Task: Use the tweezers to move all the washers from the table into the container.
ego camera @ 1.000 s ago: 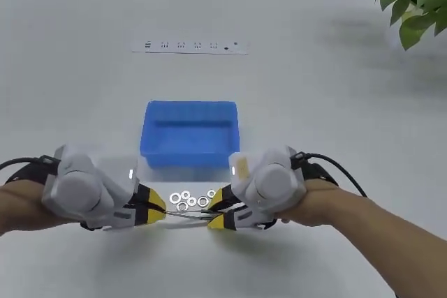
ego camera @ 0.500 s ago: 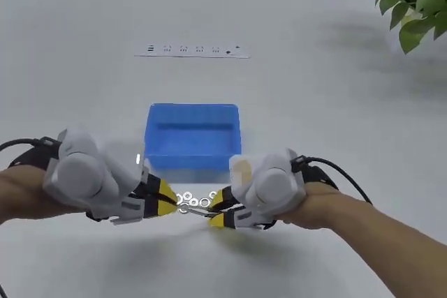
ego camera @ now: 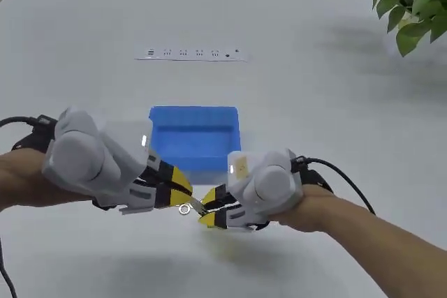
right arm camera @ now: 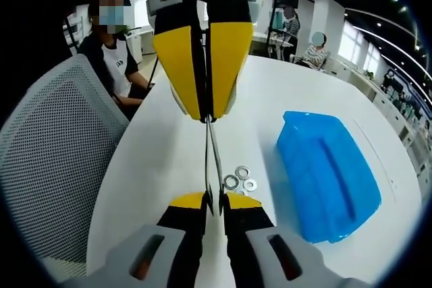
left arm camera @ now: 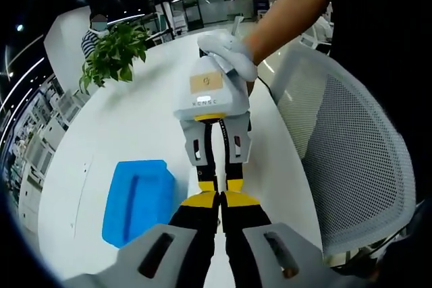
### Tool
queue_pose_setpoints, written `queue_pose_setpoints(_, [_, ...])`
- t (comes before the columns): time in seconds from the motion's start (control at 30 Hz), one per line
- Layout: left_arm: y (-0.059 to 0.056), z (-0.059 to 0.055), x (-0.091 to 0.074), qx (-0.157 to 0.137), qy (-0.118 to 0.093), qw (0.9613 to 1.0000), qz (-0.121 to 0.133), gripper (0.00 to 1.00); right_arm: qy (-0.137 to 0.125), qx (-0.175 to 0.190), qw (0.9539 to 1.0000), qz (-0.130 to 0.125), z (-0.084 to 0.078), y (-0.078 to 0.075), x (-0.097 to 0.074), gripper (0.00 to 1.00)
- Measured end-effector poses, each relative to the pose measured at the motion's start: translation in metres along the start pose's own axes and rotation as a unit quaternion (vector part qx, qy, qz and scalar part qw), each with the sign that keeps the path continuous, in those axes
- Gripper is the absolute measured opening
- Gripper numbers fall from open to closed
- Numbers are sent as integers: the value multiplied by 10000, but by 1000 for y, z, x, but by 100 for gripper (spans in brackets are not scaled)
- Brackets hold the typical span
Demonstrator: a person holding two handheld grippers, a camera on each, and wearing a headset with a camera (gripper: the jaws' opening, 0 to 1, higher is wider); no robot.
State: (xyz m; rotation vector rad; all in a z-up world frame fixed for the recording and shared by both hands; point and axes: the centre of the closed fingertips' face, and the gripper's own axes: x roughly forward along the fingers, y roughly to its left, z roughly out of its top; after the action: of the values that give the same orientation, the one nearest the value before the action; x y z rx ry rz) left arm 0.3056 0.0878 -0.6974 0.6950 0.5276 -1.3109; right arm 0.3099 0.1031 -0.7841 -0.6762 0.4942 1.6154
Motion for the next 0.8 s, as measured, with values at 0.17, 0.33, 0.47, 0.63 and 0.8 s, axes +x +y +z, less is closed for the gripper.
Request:
queue_pose_setpoints(0.17, [-2, 3, 1, -69, -88, 9999, -30, 6, -19, -8, 10000, 44, 3, 4, 4, 12])
queue_pose_setpoints(0.33, [-5, 3, 3, -138, -152, 9998, -54, 6, -16, 7, 10000, 98, 3, 7, 6, 12])
queue_pose_setpoints(0.47, [-6, 4, 5, -160, -184, 9997, -72, 6, -6, 23, 9999, 118, 2, 8, 8, 12])
queue_pose_setpoints(0.63, [-6, 4, 4, -180, -178, 9996, -94, 5, -21, 81, 9999, 104, 3, 9, 8, 13])
queue_pose_setpoints(0.8, [-4, 3, 2, -229, -151, 9996, -87, 5, -43, 116, 9999, 86, 4, 8, 8, 15])
